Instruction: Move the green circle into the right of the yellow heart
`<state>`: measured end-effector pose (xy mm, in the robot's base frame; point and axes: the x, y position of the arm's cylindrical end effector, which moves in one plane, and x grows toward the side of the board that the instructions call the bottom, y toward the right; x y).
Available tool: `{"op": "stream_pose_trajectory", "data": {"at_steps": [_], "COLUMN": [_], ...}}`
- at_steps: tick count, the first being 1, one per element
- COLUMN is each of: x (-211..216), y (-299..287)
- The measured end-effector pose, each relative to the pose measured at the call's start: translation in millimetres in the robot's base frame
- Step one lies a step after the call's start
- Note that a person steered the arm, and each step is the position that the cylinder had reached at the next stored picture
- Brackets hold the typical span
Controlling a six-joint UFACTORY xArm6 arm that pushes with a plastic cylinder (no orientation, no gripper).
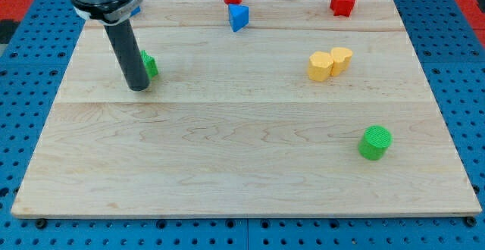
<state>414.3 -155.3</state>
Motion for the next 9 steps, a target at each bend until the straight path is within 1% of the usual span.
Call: {"op": "stream_pose_trajectory", "data": {"at_steps": [2,3,5,8,9], "x": [0,10,104,148,146], "y": [114,154,196,338,370]}}
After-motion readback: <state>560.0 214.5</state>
